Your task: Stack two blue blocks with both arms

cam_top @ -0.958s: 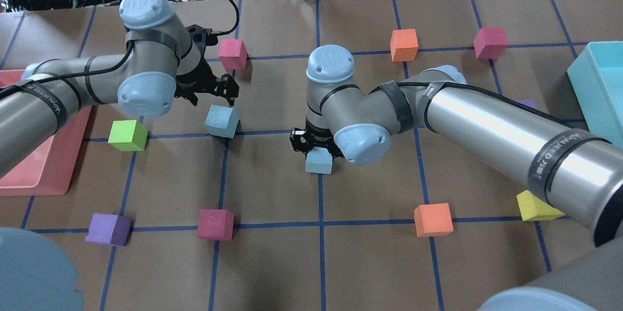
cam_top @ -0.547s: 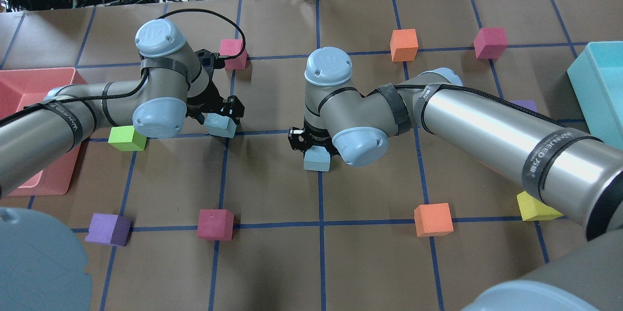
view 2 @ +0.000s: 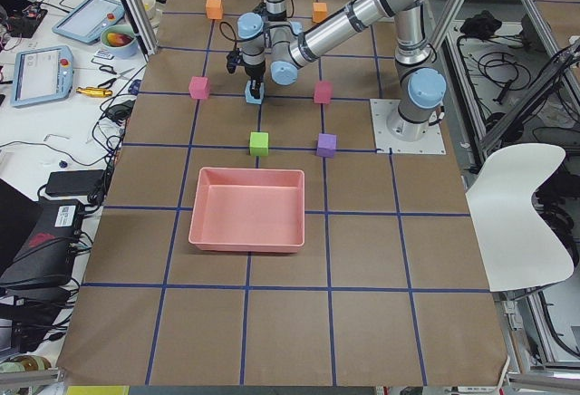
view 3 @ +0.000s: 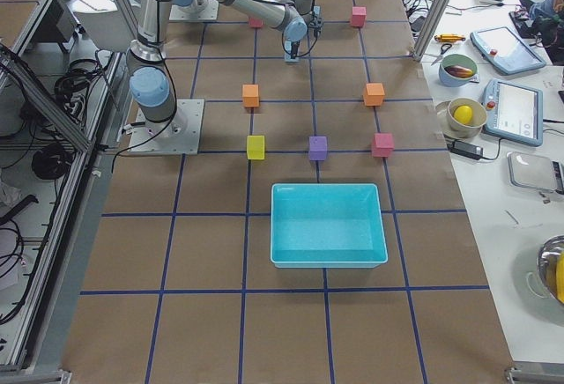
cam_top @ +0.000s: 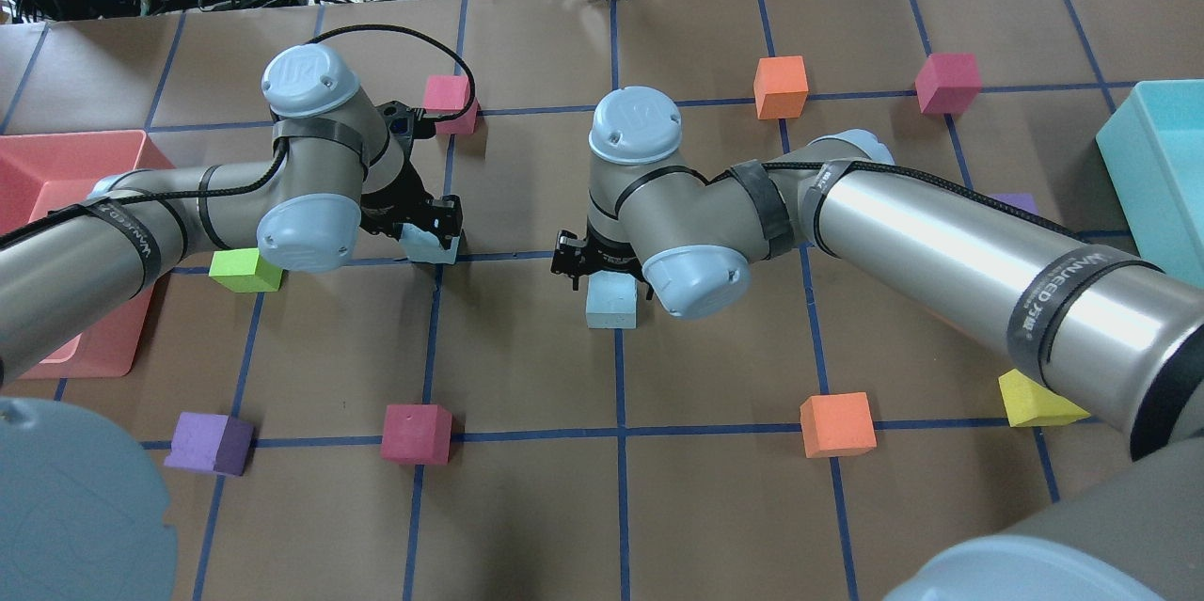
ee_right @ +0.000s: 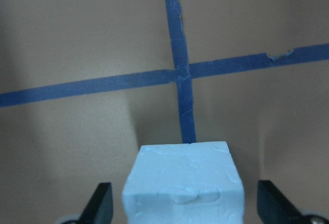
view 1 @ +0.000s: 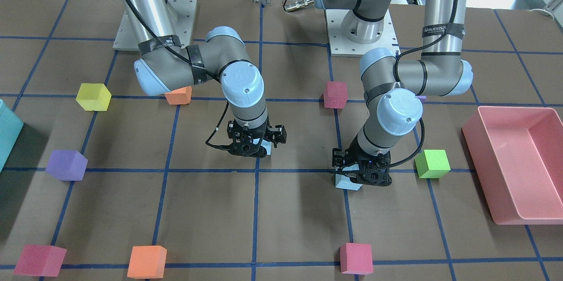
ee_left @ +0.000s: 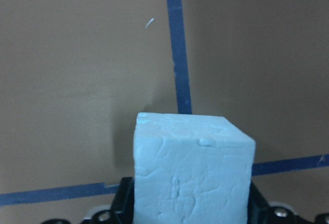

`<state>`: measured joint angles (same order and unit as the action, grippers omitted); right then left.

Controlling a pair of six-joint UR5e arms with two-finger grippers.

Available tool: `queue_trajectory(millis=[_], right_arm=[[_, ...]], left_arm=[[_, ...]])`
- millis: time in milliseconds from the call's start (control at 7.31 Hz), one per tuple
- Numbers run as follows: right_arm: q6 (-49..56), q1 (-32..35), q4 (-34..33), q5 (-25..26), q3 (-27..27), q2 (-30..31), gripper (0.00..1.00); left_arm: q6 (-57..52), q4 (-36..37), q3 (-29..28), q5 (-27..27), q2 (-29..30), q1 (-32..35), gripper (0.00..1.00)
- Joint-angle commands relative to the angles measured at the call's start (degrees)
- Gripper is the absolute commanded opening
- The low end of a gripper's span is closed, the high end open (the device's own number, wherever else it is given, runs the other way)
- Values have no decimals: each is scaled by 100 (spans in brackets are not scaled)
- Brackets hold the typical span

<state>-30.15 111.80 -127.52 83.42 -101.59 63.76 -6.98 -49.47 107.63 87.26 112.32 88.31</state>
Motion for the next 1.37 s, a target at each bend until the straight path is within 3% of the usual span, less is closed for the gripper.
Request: queue_trajectory(millis=[0, 274, 411, 684, 958, 1232], right_arm=[[140, -253, 130, 209, 200, 388, 100], [1068, -1007, 1057, 167, 350, 1177, 100], [1377, -1359, 1680, 166, 498, 1452, 100], [1775, -1634, 2394, 323, 666, 1813, 100], [1776, -1757, 3142, 1095, 912, 2113, 100], [1793, -1916, 3330, 1054, 966, 2271, 100]], left_arm=[[126, -1, -180, -7, -201, 107, 0], [423, -89, -190, -575, -411, 186, 0], [722, -203, -163, -578, -508, 387, 0], [1171, -186, -242, -543, -746, 1097, 0], [2082, -195, -373, -508, -668, 1721, 0], [2148, -212, -409, -19, -606, 2171, 0]])
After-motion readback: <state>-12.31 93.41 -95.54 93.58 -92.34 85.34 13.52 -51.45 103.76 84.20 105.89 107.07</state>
